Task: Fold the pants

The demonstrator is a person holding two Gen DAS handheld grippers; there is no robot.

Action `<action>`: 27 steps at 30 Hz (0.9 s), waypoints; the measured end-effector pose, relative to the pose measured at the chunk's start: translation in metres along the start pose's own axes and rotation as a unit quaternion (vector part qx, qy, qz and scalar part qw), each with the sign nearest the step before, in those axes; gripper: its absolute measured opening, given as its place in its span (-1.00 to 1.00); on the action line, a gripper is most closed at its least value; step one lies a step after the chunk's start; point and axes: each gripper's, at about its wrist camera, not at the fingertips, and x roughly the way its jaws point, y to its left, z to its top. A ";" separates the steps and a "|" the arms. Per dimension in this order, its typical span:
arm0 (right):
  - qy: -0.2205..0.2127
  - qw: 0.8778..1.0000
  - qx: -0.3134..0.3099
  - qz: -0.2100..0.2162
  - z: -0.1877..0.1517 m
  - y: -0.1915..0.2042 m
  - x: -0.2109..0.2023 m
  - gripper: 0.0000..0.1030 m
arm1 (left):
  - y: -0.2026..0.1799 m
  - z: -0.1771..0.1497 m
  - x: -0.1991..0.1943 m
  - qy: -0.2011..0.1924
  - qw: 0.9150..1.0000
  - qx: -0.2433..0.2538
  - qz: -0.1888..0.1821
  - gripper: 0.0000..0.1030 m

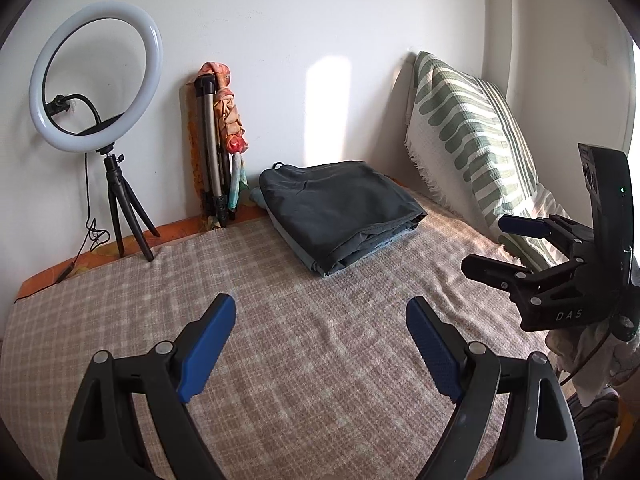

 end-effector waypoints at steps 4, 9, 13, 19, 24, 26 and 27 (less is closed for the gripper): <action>-0.005 1.000 0.003 -0.011 -0.012 0.009 -0.007 1.00 | -0.004 -0.016 -0.005 0.002 1.000 -0.008 0.008 0.68; -0.011 1.000 0.015 -0.015 -0.022 0.012 -0.008 1.00 | -0.011 -0.030 -0.003 0.011 1.000 0.002 0.013 0.68; -0.008 1.000 0.014 -0.019 -0.030 0.012 -0.004 1.00 | -0.015 -0.037 0.000 0.021 1.000 0.002 0.022 0.68; -0.002 1.000 0.008 -0.022 -0.039 0.014 -0.001 1.00 | -0.017 -0.041 0.001 0.028 0.999 0.010 0.041 0.68; -0.008 0.999 0.002 -0.035 -0.041 0.010 -0.005 1.00 | -0.019 -0.044 0.003 0.044 0.997 0.019 0.061 0.68; -0.005 0.999 0.007 -0.035 -0.042 0.007 -0.004 1.00 | -0.021 -0.047 0.002 0.046 0.997 0.024 0.063 0.68; -0.004 0.999 0.009 -0.036 -0.042 0.006 -0.003 1.00 | -0.023 -0.048 0.002 0.046 0.996 0.027 0.068 0.68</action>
